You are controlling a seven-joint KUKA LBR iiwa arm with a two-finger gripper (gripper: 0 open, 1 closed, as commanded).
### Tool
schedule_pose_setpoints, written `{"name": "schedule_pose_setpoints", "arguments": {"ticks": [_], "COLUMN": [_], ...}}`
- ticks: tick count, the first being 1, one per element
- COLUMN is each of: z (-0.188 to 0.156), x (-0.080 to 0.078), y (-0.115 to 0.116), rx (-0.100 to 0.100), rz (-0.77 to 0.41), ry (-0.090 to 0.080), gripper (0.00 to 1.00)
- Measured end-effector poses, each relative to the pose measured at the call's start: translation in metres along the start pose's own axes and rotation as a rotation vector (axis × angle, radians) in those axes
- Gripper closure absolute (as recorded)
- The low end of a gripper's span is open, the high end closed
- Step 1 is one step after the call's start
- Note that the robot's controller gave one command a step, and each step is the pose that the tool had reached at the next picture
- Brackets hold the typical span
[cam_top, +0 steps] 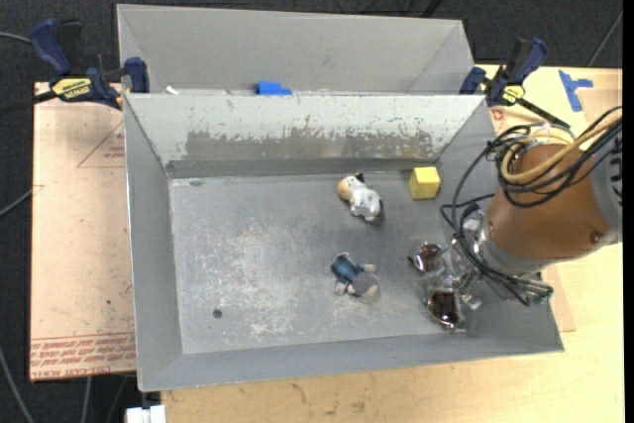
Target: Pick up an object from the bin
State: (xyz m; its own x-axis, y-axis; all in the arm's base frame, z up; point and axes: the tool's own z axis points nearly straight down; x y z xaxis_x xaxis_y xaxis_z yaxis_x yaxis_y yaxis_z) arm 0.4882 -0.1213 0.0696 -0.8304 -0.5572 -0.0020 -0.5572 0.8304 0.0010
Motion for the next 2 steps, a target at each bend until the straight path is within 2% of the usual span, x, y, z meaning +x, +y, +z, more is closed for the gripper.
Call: {"name": "schedule_pose_setpoints", "arguments": {"ticks": [1, 2], "z": [-0.052, -0.065], "x": [0.004, -0.003], "y": [-0.01, -0.01], "rx": [-0.005, 0.005], "rz": [-0.006, -0.006], "ry": [0.004, -0.004], "gripper": [1.0, 1.0]}}
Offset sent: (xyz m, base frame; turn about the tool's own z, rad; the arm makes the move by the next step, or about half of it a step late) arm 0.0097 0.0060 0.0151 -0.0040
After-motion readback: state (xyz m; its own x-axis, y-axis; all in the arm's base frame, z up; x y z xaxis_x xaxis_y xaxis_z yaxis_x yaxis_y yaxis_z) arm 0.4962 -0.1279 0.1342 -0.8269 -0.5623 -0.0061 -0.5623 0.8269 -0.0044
